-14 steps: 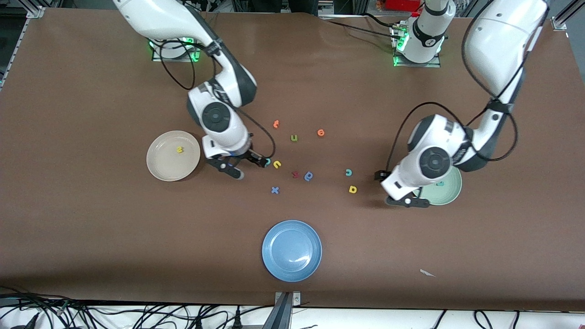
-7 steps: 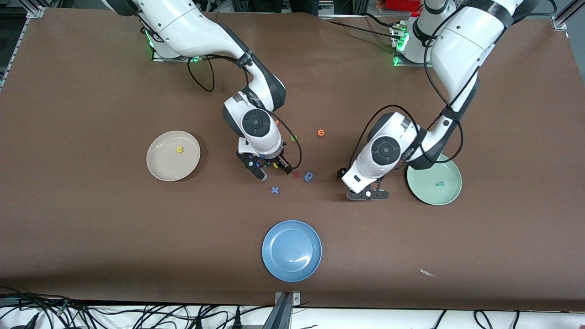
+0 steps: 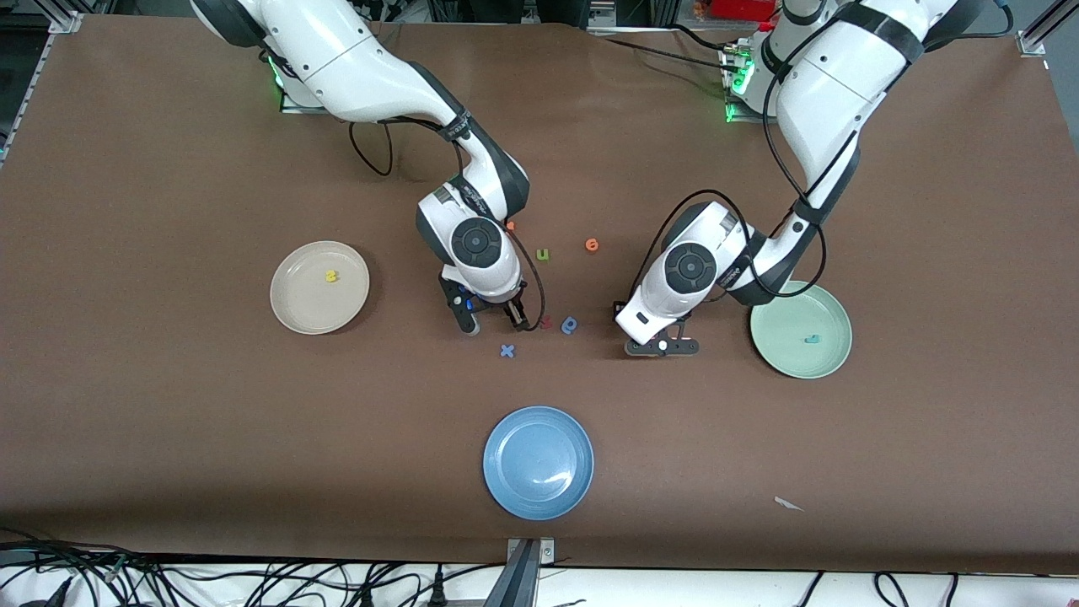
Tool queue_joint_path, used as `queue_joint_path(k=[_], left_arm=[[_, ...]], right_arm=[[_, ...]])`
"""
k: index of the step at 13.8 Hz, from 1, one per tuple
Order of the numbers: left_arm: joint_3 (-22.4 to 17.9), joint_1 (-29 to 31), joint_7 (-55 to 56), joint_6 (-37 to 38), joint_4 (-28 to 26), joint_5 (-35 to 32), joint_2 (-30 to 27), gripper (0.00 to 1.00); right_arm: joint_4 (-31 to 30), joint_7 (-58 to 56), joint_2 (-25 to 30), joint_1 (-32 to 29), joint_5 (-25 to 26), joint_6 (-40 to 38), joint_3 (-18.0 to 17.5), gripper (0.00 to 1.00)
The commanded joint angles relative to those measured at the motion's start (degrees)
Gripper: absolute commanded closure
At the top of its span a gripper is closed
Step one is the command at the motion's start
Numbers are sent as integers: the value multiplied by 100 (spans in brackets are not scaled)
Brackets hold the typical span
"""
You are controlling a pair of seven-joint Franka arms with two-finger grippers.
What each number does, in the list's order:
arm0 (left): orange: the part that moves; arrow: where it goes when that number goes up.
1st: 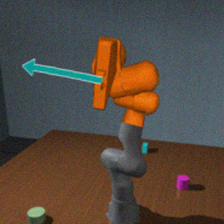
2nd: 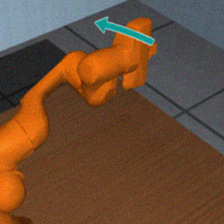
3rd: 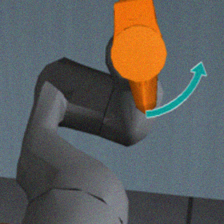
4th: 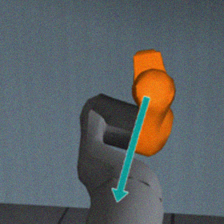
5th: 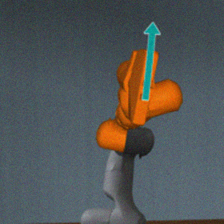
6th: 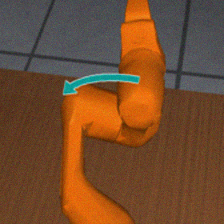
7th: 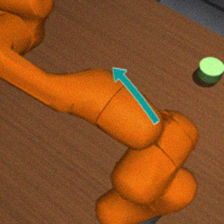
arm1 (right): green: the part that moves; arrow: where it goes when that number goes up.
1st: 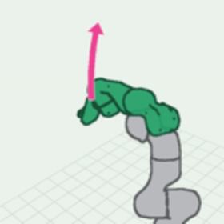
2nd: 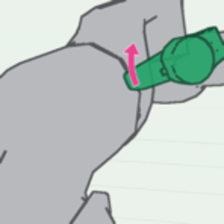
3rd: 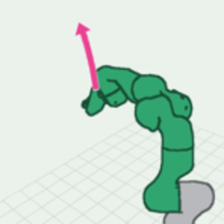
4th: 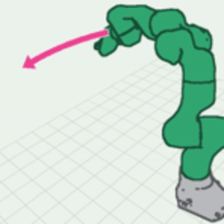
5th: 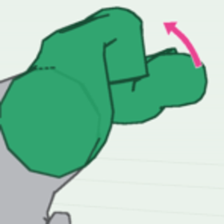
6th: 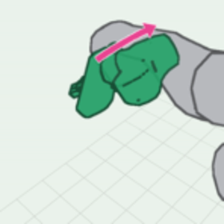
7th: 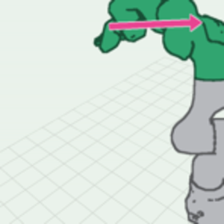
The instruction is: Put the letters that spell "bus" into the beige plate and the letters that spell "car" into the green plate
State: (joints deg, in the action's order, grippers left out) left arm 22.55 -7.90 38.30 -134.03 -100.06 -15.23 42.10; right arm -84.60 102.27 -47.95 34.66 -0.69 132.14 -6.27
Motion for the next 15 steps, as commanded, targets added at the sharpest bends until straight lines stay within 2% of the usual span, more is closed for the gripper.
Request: queue_joint_path(k=[1, 3, 4, 5, 6, 7, 9, 11, 13, 15], left_arm=[[-40, -36, 64, -26, -75, 12, -71, 36], [-40, -36, 90, -26, -101, 20, -71, 51], [-40, -36, 99, -26, -101, 20, -71, 60], [-40, -36, 99, -26, -110, 12, -71, 68], [-40, -36, 99, -26, -102, 20, -71, 77], [-49, -45, 90, -26, -101, 12, -71, 84], [-58, -45, 90, -35, -101, 11, -71, 93], [-58, 34, -6, 26, -40, 11, -132, 96], [-93, 226, -513, 699, 170, 11, -342, 97], [-84, 639, -1347, 1298, 233, 11, -562, 97]], right_arm=[[190, 162, -144, 41, -45, -22, -6, 34], [190, 206, -179, 76, -1, -13, -5, 47], [190, 206, -179, 85, -10, -13, -6, 59], [198, 206, -171, 67, -19, -13, 3, 79], [216, 206, -162, 24, -28, -13, 3, 91], [251, 206, -136, 32, -2, -39, 3, 96], [286, 162, -48, 32, 25, -92, 21, 98], [304, 31, 189, -64, 42, -493, 125, 98], [278, -652, 496, -152, 78, -916, 275, 98], [164, -1775, 795, -214, -18, -1653, 661, 98]])
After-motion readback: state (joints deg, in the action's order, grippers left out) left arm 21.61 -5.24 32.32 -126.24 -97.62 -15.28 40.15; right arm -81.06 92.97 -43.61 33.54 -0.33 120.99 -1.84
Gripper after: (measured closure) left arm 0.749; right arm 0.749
